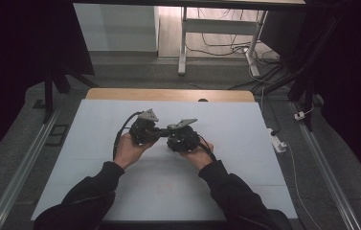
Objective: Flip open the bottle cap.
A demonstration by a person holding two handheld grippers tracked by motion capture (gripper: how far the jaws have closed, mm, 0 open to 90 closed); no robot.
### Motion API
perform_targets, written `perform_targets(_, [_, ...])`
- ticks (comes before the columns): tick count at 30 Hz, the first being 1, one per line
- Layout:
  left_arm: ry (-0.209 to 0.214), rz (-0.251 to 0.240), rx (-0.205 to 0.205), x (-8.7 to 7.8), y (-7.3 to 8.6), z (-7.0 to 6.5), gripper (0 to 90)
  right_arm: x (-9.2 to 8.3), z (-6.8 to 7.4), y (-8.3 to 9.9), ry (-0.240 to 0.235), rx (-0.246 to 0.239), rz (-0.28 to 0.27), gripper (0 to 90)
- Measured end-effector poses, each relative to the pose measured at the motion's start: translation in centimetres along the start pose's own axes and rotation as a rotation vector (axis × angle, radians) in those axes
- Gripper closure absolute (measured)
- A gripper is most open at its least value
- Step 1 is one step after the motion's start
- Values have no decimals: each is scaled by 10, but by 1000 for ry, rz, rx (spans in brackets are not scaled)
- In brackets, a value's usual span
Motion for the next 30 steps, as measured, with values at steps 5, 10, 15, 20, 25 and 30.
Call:
perform_targets(5, [-15, -10, -4, -3, -3, 3, 889, 0, 0, 0, 1, -1, -2, 528])
perform_targets(10, [-23, -17, -8, -4, -6, 5, 889, 0, 1, 0, 4, -4, -1, 527])
perform_targets(15, [-46, -19, -17, -4, -9, 11, 889, 0, 1, 1, 12, -16, -2, 528])
perform_targets(20, [-51, -13, -36, -1, -8, 18, 889, 0, 1, 1, 10, -15, -2, 528])
perform_targets(25, [-35, -4, -33, -1, -8, 16, 886, 0, 0, 1, 9, -18, -1, 527])
perform_targets(30, [-32, -6, -31, -7, -9, 11, 757, 0, 0, 1, 5, -13, -1, 527])
Point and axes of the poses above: each handheld gripper's, and its own axes: x roughly forward along the jaws, y roughly out of its underside, z roughly to its left, the point moved 2 cm from there along x, roughly forward along the jaws, and after that the axes turned 5 degrees about z, right-handed, at the moved point
